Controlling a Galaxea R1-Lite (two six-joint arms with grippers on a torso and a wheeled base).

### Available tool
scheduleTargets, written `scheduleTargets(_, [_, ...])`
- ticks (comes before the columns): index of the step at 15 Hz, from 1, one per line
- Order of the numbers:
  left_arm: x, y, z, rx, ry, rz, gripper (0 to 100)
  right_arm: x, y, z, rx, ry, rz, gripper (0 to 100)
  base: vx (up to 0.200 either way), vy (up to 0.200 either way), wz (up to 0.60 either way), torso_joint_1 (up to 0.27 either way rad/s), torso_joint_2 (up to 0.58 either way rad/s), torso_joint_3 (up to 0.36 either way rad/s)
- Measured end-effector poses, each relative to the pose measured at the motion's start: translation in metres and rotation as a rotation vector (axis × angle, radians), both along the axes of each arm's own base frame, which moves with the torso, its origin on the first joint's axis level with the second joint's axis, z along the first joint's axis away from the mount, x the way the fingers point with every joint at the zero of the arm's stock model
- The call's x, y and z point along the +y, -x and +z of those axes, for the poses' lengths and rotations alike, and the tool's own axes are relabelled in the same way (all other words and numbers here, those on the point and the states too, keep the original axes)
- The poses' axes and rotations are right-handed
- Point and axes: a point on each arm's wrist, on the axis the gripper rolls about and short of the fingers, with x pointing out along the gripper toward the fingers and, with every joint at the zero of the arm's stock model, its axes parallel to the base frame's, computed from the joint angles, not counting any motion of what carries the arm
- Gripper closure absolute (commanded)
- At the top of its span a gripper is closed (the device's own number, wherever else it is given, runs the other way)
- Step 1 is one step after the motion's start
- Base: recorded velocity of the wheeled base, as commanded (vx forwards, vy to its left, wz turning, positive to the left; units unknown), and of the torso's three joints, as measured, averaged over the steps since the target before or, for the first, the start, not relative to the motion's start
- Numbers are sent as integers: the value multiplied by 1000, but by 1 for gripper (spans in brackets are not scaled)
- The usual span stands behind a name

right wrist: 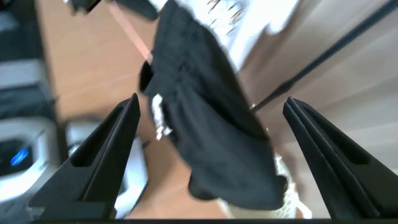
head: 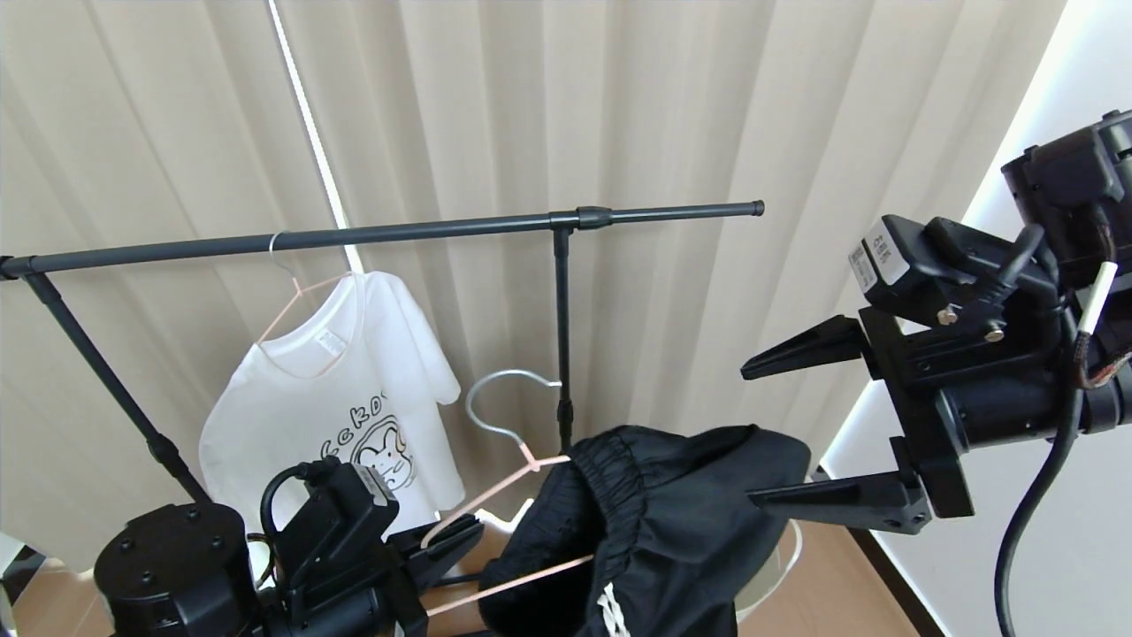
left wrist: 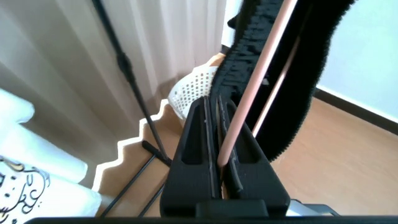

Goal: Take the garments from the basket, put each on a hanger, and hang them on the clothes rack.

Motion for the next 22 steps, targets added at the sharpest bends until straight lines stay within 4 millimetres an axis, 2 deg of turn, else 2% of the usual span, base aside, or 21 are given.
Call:
scheduleTargets(2, [-2,5,-2,-1,-12,-22,100,5,-8,0,5,35,44,0,0,0,0,0,0,0])
scheduleTargets(5, [-5,7,-5,4,-18,-38,100,19,-18,-14,54,72,82,0,0,0,0,0,0,0])
scheduleTargets(11, [-7,7,-8,14,-26,-47,100,45,-22,-33,100,119,141,0,0,0,0,0,0,0])
scheduleTargets(22, [-13,12,-9,19,-33,-81,100,65,-32,-55,128,200,136,0,0,0,0,0,0,0])
